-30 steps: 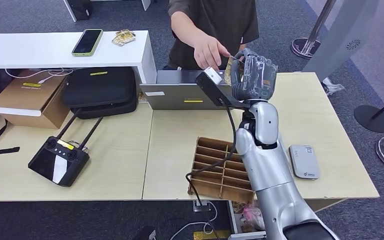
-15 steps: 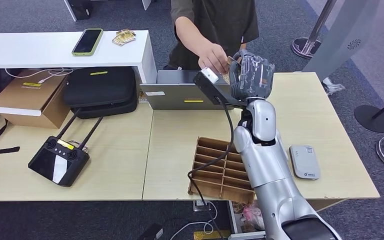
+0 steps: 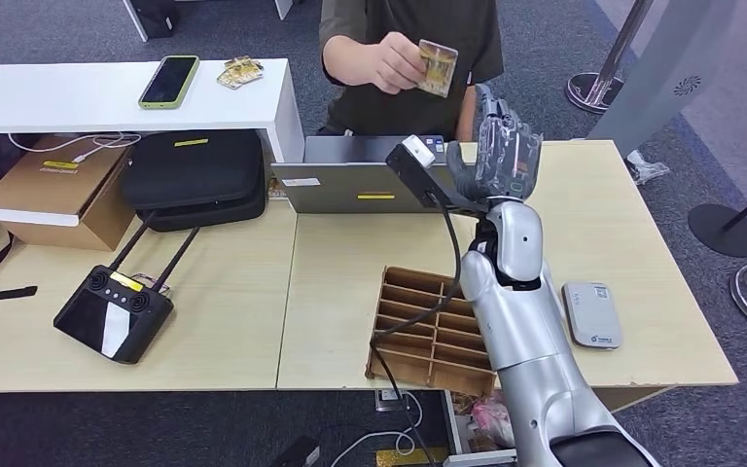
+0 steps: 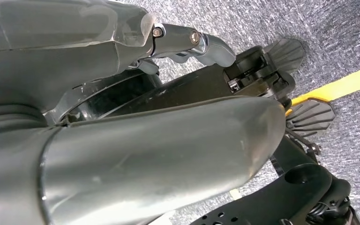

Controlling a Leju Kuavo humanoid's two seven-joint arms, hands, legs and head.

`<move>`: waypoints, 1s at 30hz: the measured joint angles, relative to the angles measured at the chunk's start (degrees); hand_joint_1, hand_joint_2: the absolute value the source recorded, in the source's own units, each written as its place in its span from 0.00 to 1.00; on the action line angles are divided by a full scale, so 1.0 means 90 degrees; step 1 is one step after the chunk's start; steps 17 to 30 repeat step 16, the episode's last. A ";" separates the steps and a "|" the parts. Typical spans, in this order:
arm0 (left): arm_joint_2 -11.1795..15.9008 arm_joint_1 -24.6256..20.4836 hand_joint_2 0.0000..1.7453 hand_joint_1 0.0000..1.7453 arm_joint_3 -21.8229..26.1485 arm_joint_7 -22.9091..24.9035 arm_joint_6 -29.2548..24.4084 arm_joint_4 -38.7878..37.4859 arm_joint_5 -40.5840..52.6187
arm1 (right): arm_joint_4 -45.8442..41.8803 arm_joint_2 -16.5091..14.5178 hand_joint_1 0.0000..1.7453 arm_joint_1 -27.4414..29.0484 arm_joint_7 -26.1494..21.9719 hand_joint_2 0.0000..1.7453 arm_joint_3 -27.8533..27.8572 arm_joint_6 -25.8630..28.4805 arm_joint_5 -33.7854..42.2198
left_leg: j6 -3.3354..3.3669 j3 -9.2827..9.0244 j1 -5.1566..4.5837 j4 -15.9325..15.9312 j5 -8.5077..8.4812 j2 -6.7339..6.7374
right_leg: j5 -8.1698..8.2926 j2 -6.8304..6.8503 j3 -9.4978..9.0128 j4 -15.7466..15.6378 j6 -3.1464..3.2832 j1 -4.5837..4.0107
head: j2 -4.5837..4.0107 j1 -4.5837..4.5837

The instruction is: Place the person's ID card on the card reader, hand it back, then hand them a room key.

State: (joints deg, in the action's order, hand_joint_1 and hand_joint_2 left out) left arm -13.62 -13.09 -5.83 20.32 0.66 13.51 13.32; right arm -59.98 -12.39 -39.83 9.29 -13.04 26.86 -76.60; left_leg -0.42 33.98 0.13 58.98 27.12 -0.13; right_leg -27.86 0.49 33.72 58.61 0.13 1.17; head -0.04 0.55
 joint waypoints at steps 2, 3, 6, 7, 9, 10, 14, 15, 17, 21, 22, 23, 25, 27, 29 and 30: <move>0.0000 0.0000 0.00 0.00 -0.0002 0.0001 0.0000 0.0000 0.0015 | -0.0050 0.0000 0.00 0.0023 -0.0017 1.00 0.0001 -0.0039 -0.0022 | 0.0000 -0.0001 0.0001 0.0000 0.0000 0.0000 | 0.0000 0.0000 0.0000 0.0001 0.0000 -0.0001 | 0.0000 -0.0001; 0.0000 0.0000 0.00 0.00 -0.0002 0.0004 -0.0001 0.0000 0.0019 | -0.0073 0.0000 0.00 0.0033 -0.0021 1.00 0.0001 -0.0052 -0.0028 | 0.0000 -0.0001 0.0001 0.0000 0.0000 0.0001 | 0.0000 0.0000 0.0000 0.0001 0.0000 -0.0002 | 0.0000 -0.0001; 0.0000 0.0000 0.00 0.00 -0.0003 0.0016 -0.0004 0.0000 0.0021 | -0.0151 0.0000 0.00 0.0065 -0.0024 1.00 0.0002 -0.0060 -0.0042 | 0.0000 -0.0002 0.0002 0.0000 0.0000 0.0001 | 0.0000 0.0000 0.0000 0.0002 0.0000 -0.0003 | 0.0000 -0.0001; 0.0000 0.0000 0.00 0.00 -0.0003 0.0021 -0.0004 0.0000 0.0018 | -0.0182 0.0000 0.00 0.0081 -0.0024 1.00 0.0002 -0.0061 -0.0044 | 0.0000 -0.0001 0.0003 0.0000 0.0000 0.0001 | 0.0000 0.0000 0.0000 0.0002 0.0000 -0.0003 | 0.0000 -0.0001; 0.0001 0.0001 0.00 0.00 -0.0003 0.0028 -0.0005 0.0000 0.0010 | -0.0257 0.0000 0.00 0.0121 -0.0024 1.00 0.0005 -0.0057 -0.0038 | 0.0000 -0.0001 0.0003 0.0000 0.0000 0.0001 | 0.0000 0.0000 0.0000 0.0001 0.0001 -0.0004 | 0.0000 -0.0001; 0.0002 0.0001 0.00 0.00 -0.0003 0.0030 -0.0005 0.0000 0.0005 | -0.0303 0.0000 0.00 0.0148 -0.0024 1.00 0.0009 -0.0055 -0.0033 | 0.0000 -0.0001 0.0003 0.0000 0.0000 0.0001 | 0.0000 0.0000 0.0000 0.0001 0.0001 -0.0004 | 0.0000 -0.0001; 0.0007 0.0009 0.00 0.00 -0.0003 0.0027 -0.0035 0.0000 -0.0025 | -0.0637 0.0004 0.00 0.0363 -0.0024 1.00 0.0047 -0.0035 -0.0025 | 0.0000 -0.0001 0.0003 0.0000 0.0000 0.0000 | -0.0001 0.0001 0.0001 0.0000 0.0001 -0.0004 | 0.0000 0.0001; 0.0010 0.0015 0.00 0.00 -0.0003 0.0021 -0.0053 0.0000 -0.0034 | -0.0775 0.0009 0.00 0.0456 -0.0024 1.00 0.0061 -0.0020 -0.0025 | 0.0000 -0.0001 0.0003 0.0000 0.0000 0.0000 | -0.0001 0.0001 0.0001 0.0000 0.0001 -0.0004 | 0.0000 0.0001; 0.0011 0.0018 0.00 0.00 -0.0003 0.0018 -0.0064 0.0000 -0.0040 | -0.0848 0.0012 0.00 0.0504 -0.0024 1.00 0.0067 -0.0012 -0.0025 | 0.0000 -0.0001 0.0003 0.0000 0.0001 0.0000 | -0.0001 0.0001 0.0001 0.0000 0.0001 -0.0004 | 0.0000 0.0001; 0.0011 0.0018 0.00 0.00 -0.0003 0.0018 -0.0064 0.0000 -0.0040 | -0.0848 0.0012 0.00 0.0504 -0.0024 1.00 0.0067 -0.0012 -0.0025 | 0.0000 -0.0001 0.0003 0.0000 0.0001 0.0000 | -0.0001 0.0001 0.0001 0.0000 0.0001 -0.0004 | 0.0000 0.0001; 0.0011 0.0018 0.00 0.00 -0.0003 0.0018 -0.0064 0.0000 -0.0040 | -0.0848 0.0012 0.00 0.0504 -0.0024 1.00 0.0067 -0.0012 -0.0025 | 0.0000 -0.0001 0.0003 0.0000 0.0001 0.0000 | -0.0001 0.0001 0.0001 0.0000 0.0001 -0.0004 | 0.0000 0.0001; 0.0011 0.0018 0.00 0.00 -0.0003 0.0018 -0.0064 0.0000 -0.0040 | -0.0848 0.0012 0.00 0.0504 -0.0024 1.00 0.0067 -0.0012 -0.0025 | 0.0000 -0.0001 0.0003 0.0000 0.0001 0.0000 | -0.0001 0.0001 0.0001 0.0000 0.0001 -0.0004 | 0.0000 0.0001; 0.0011 0.0018 0.00 0.00 -0.0003 0.0018 -0.0064 0.0000 -0.0040 | -0.0848 0.0012 0.00 0.0504 -0.0024 1.00 0.0067 -0.0012 -0.0025 | 0.0000 -0.0001 0.0003 0.0000 0.0001 0.0000 | -0.0001 0.0001 0.0001 0.0000 0.0001 -0.0004 | 0.0000 0.0001; 0.0011 0.0018 0.00 0.00 -0.0003 0.0018 -0.0064 0.0000 -0.0040 | -0.0848 0.0012 0.00 0.0504 -0.0024 1.00 0.0067 -0.0012 -0.0025 | 0.0000 -0.0001 0.0003 0.0000 0.0001 0.0000 | -0.0001 0.0001 0.0001 0.0000 0.0001 -0.0004 | 0.0000 0.0001; 0.0011 0.0018 0.00 0.00 -0.0003 0.0018 -0.0064 0.0000 -0.0040 | -0.0848 0.0012 0.00 0.0504 -0.0024 1.00 0.0067 -0.0012 -0.0025 | 0.0000 -0.0001 0.0003 0.0000 0.0001 0.0000 | -0.0001 0.0001 0.0001 0.0000 0.0001 -0.0004 | 0.0000 0.0001; 0.0011 0.0018 0.00 0.00 -0.0003 0.0018 -0.0064 0.0000 -0.0040 | -0.0848 0.0012 0.00 0.0504 -0.0024 1.00 0.0067 -0.0012 -0.0025 | 0.0000 -0.0001 0.0003 0.0000 0.0001 0.0000 | -0.0001 0.0001 0.0001 0.0000 0.0001 -0.0004 | 0.0000 0.0001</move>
